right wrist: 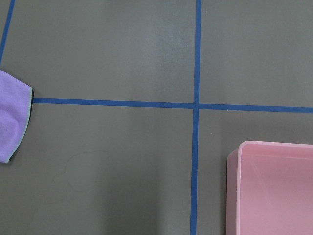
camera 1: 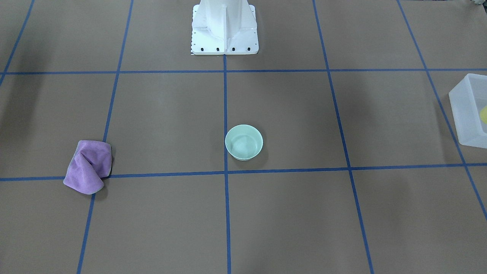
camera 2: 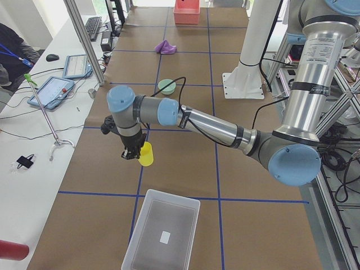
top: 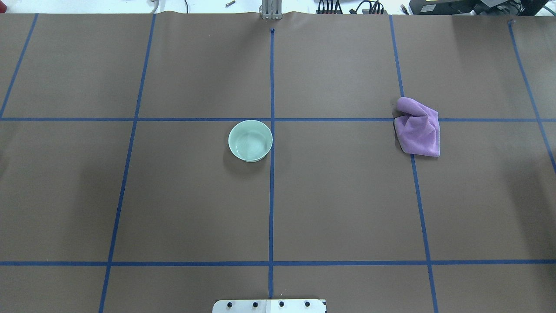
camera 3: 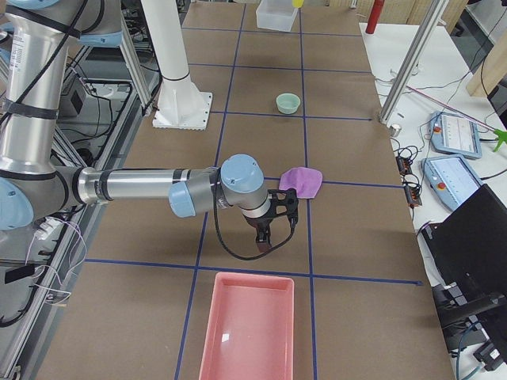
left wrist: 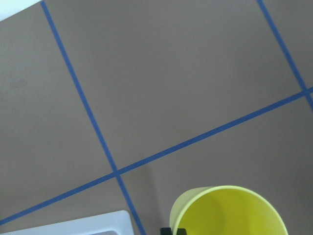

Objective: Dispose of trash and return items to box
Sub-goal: 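Lift the yellow cup with the left gripper and drop it into the clear bin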

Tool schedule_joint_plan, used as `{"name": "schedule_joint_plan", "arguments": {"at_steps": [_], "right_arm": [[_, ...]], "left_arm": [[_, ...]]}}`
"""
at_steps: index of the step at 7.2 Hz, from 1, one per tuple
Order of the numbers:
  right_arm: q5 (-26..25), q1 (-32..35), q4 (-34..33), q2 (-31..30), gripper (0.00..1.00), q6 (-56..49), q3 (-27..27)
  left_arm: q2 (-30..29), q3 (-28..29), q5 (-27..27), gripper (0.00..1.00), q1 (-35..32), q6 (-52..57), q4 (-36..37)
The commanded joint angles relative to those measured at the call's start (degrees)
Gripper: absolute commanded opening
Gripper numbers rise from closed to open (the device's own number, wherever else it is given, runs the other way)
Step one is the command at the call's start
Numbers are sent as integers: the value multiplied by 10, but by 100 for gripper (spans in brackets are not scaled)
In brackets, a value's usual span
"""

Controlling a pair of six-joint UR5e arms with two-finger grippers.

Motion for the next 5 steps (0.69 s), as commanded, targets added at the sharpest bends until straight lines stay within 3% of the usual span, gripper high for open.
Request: {"name": "schedule_joint_plan", "arguments": {"at_steps": [1, 2, 4, 5], "right_arm": [[0, -2, 1, 1, 100, -1, 0], [0, -2, 1, 1, 100, -3, 0], [0, -3, 8, 1, 100, -4, 0], [0, -3, 8, 1, 100, -4, 0]], "left_arm": [[67, 70, -19, 0, -40, 89, -71], [84, 121, -19, 0, -41, 90, -149], [65, 279, -19, 0, -40, 81, -317], [50, 319, -19, 0, -40, 72, -351]]}}
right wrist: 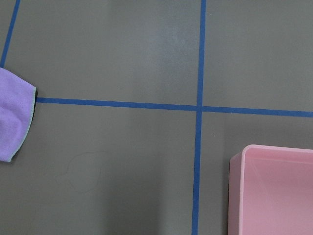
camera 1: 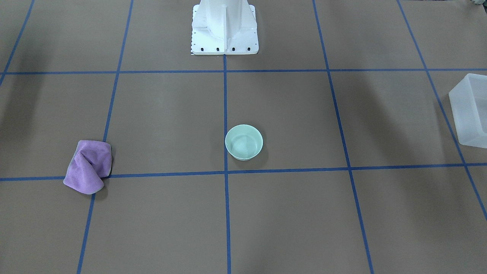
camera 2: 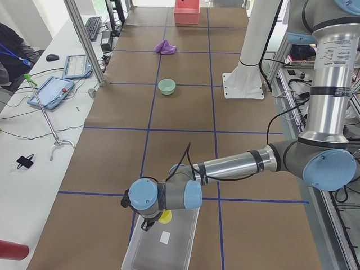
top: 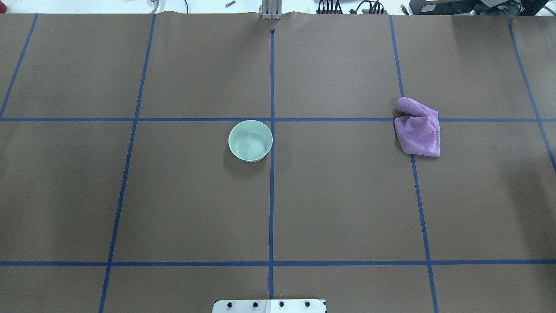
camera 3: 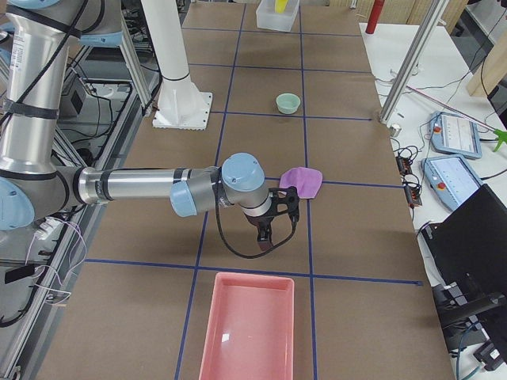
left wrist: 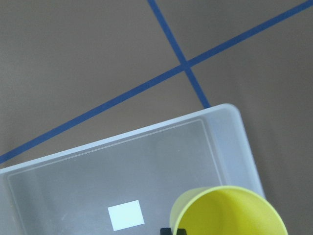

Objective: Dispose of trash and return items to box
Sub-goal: 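Lift the yellow cup with the left gripper and drop it into the clear bin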

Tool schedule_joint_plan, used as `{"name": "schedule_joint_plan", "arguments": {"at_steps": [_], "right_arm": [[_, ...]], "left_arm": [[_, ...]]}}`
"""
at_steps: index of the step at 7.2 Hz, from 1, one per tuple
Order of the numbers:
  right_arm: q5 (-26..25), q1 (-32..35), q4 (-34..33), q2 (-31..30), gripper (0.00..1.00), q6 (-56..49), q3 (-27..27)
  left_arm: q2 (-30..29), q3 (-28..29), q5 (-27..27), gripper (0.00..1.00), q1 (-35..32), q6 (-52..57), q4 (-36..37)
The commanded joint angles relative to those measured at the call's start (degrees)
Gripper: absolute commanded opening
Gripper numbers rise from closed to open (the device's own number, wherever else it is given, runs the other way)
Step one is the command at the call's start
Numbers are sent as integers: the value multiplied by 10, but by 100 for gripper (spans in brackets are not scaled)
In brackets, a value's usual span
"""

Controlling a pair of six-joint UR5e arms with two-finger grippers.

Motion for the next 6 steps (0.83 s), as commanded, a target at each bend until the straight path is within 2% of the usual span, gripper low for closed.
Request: {"name": "schedule_joint_plan", "arguments": {"at_steps": [1, 2, 4, 5, 6], "right_arm": [[-1, -1, 1, 8, 100, 3, 0], [-1, -1, 1, 8, 100, 4, 0], [-1, -1, 1, 8, 100, 4, 0], [-1, -1, 1, 8, 100, 4, 0], [-1, -1, 1, 8, 100, 4, -1]], "left_arm": [[-15, 72, -2, 0, 0, -18, -72], [-9, 73, -36, 0, 0, -37, -75], [-10, 74, -49, 0, 2, -52, -97], [-11, 74, -49, 36, 5, -51, -104], [-11, 74, -49, 43, 5, -51, -105]]}}
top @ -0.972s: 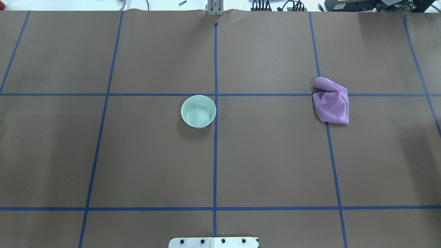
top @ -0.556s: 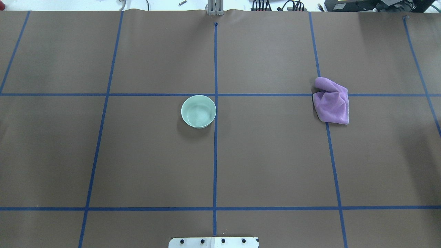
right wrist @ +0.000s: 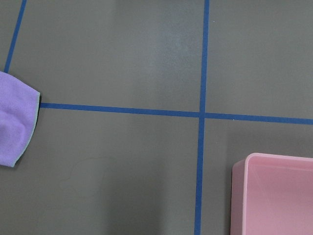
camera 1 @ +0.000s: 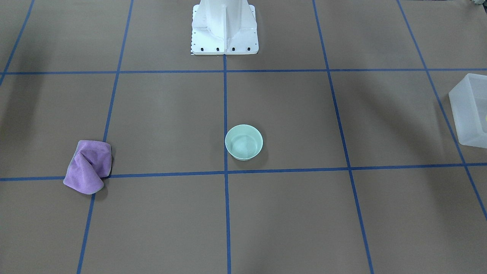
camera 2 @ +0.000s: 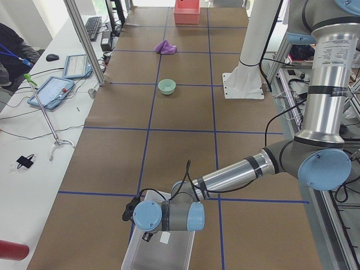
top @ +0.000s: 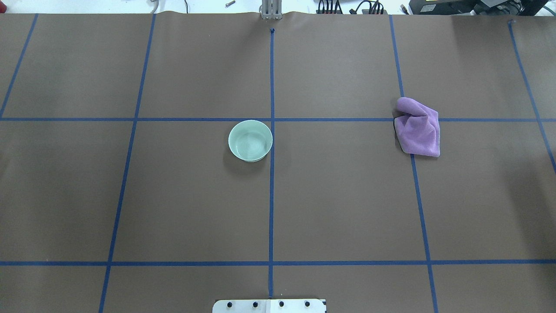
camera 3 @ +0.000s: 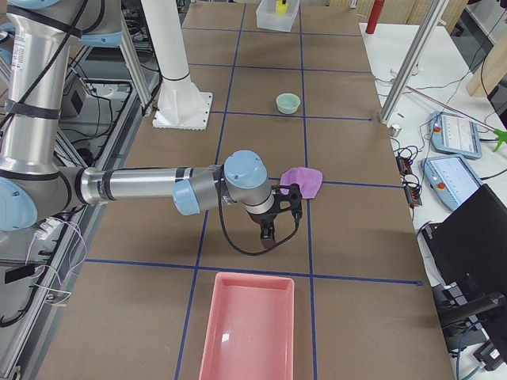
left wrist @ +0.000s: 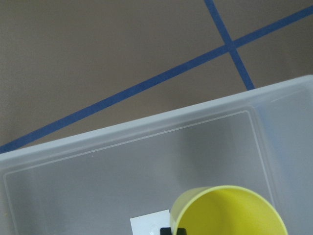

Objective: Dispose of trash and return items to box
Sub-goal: 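Lift the yellow cup with the left gripper and drop it into the clear bin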

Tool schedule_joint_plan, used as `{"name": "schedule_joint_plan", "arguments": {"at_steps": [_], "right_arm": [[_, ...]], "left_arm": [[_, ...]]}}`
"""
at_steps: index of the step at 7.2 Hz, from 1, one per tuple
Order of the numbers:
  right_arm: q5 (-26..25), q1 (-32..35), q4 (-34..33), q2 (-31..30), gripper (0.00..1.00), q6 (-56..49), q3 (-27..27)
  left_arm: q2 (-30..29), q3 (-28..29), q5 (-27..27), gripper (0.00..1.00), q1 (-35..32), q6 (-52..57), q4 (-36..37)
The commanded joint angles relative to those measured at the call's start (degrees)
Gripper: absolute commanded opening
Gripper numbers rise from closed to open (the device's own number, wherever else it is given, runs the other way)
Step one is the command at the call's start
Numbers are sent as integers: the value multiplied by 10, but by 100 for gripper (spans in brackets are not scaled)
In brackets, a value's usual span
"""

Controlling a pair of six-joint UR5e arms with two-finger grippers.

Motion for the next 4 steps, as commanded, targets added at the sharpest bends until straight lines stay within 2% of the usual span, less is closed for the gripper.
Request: {"name": "schedule_joint_plan", "arguments": {"at_steps": [1, 2, 3, 4], "right_arm": [[0, 0, -1, 0, 100, 0, -1], [0, 0, -1, 0, 100, 1, -1], [0, 0, -1, 1, 100, 1, -1], [0, 0, -1, 2, 100, 1, -1]], "left_arm": [[0, -1, -1, 46, 1, -1, -5], [-3, -3, -1, 49, 1, -1, -5], [-14, -10, -2, 56, 1, -10, -5], [-23, -42, -31, 75, 1, -21, 16]]}}
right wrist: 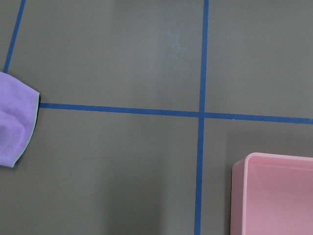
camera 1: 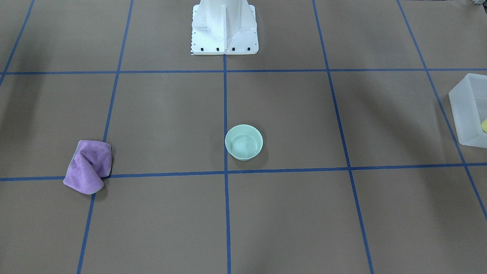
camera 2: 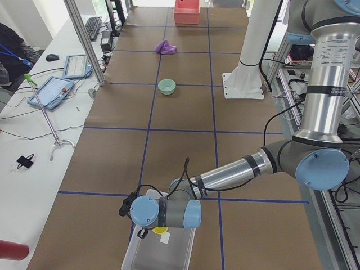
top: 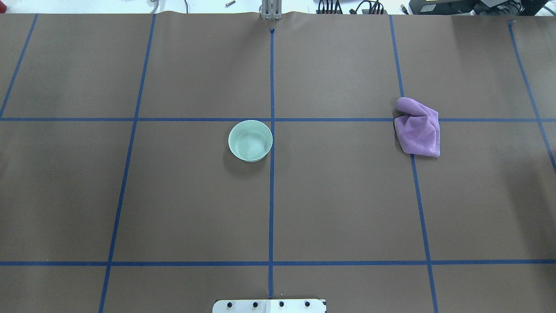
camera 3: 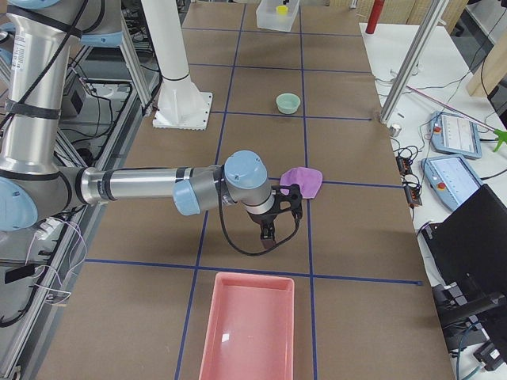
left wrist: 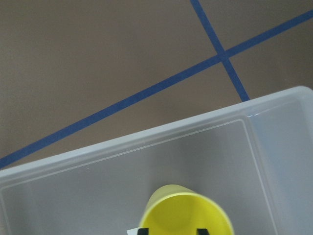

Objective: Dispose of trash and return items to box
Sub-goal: 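Lift the yellow cup with the left gripper and drop it into the clear bin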

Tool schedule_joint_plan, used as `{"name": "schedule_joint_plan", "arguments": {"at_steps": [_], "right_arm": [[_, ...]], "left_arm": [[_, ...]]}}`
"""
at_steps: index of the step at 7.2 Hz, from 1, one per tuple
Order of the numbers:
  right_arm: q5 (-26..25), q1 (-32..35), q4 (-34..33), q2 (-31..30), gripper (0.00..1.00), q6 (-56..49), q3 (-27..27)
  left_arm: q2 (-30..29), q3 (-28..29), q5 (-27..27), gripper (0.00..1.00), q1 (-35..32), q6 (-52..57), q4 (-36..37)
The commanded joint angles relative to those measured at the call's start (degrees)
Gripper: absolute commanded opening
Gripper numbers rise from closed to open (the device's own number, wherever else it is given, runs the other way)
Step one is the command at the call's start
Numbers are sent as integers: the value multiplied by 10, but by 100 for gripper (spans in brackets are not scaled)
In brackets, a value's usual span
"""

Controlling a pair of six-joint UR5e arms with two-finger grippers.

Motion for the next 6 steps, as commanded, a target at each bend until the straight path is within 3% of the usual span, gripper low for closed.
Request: {"name": "schedule_joint_plan", "arguments": {"at_steps": [1, 2, 4, 6], "right_arm": [[1, 0, 0, 1, 100, 0, 0], [2, 0, 0, 1, 100, 1, 0], [4, 0, 0, 0, 100, 2, 0], [7, 0, 0, -1, 100, 2, 0]], "left_arm": [[-19, -88, -45, 85, -3, -72, 64], [-13, -167, -40, 97, -2, -162, 92], [-20, -292, -28, 97, 69, -372, 94], [-35, -420, 92, 98, 225, -630, 94]]}}
